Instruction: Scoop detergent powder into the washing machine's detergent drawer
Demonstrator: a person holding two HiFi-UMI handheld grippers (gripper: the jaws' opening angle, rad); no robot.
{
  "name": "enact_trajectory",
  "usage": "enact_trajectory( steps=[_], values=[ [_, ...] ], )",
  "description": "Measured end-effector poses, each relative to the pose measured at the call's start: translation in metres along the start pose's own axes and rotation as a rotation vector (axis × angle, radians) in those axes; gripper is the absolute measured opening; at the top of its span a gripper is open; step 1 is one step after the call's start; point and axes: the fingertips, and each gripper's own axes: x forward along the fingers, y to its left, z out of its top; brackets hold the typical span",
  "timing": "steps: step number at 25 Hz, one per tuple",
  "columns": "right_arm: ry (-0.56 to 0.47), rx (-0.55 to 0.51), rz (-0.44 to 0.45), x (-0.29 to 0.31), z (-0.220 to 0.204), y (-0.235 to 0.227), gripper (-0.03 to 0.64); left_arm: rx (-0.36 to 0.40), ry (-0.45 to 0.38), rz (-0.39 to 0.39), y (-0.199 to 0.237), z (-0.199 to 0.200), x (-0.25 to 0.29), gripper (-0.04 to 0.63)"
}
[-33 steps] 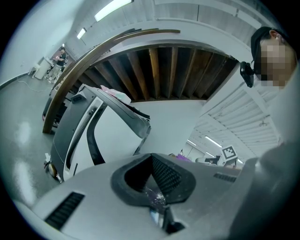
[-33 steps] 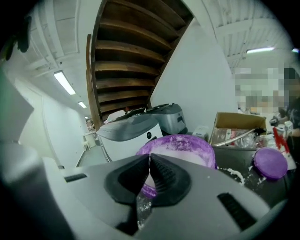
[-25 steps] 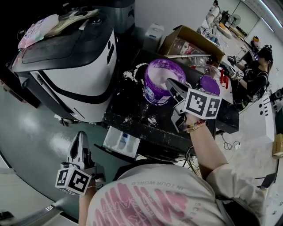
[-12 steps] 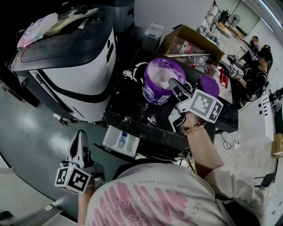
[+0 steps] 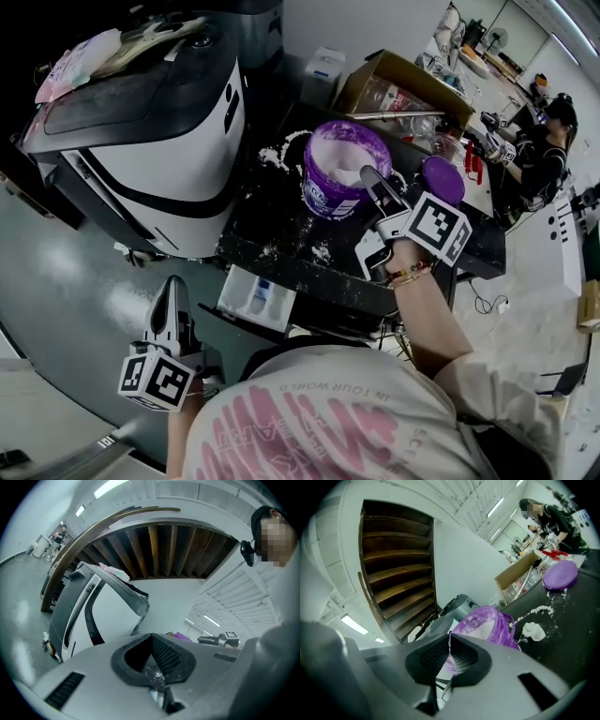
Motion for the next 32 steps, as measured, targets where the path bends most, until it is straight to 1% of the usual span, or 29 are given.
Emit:
enact_trajectory(
  steps=[4,10,20,32],
  values=[
    [-0.019,0.045,0.016,-0.002,0.002,0.001,0.005,0.002,-0.001,-0.001,-0.001,0.002,-0.001,0.000],
    [-0.058,0.062,0.020,-0.007,0.008,0.000,0.002,0.005,0.005,-0.008,-0.002,0.001,-0.001,0.000],
    [-0.104,0.080,0.035,-0.008,0.019,0.007,0.000,0.008,0.006,-0.018,-0.006,0.002,-0.002,0.000],
    [-0.143,0.072,0.026,-0.013,0.029,0.007,0.000,0.020,-0.001,-0.017,-0.005,0.007,-0.005,0.000]
  ],
)
